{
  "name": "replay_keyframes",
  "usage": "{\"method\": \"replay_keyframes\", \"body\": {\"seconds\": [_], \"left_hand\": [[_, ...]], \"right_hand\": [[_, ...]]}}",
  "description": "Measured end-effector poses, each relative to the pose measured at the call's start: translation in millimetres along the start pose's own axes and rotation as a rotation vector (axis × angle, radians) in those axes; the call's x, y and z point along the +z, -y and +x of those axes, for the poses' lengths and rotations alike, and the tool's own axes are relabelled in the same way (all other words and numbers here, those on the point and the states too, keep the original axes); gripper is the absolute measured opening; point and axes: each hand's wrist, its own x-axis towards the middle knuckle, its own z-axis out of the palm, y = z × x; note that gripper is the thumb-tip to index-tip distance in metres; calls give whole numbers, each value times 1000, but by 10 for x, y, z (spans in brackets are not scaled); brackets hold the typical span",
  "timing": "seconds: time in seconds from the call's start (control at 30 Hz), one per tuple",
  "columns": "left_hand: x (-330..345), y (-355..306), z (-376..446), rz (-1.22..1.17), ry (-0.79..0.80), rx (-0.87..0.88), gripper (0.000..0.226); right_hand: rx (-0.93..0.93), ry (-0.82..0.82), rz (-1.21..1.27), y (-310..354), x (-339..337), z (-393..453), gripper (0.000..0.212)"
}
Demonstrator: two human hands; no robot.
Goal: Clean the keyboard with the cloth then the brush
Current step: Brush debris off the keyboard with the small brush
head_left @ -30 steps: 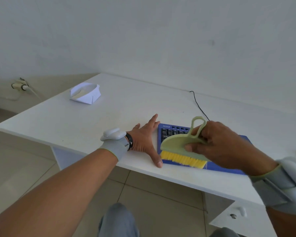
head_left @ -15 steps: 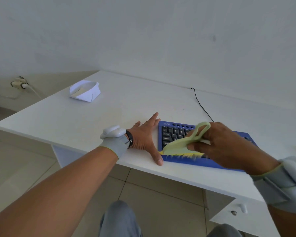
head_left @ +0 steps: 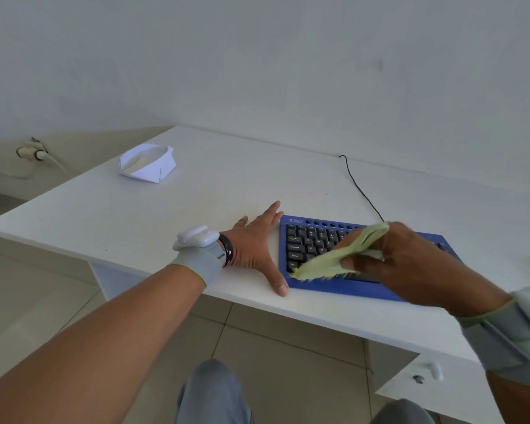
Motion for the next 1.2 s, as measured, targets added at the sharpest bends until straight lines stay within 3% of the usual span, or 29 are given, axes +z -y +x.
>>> {"method": "replay_keyframes", "body": {"seconds": [0.13,0.27,0.5,0.63,0.73,0.83,0.97,1.07,1.2], "left_hand": [[9,6,1,8,-1,2,162],[4,0,2,17,0,0,160],[9,11,10,25,17,-14,162],[-5,-62,-35,37,13,-32,165],[-22,-157,-97,17,-14,-67,153],[-17,-101,-77,26,8,-41,162],[-4,-25,-29,9,28,-43,165],[0,-48,-25,26,8,-26,167],[6,-15,3,54,14,-54,167]], "right_hand": [[47,-177,-23,-30,-226,-5,12],[165,-91,-12,-128,-132,86,9],[128,-105,-69,-77,169,315,14],[120,-151,47,-12,246,403,15],[147,-248,255,21,232,385,13],[190,-337,299,-12,73,306,11],[224,-219,-12,-65,-9,288,19],[167,-131,-31,15,181,362,21],[139,-199,120,105,370,461,14]]}}
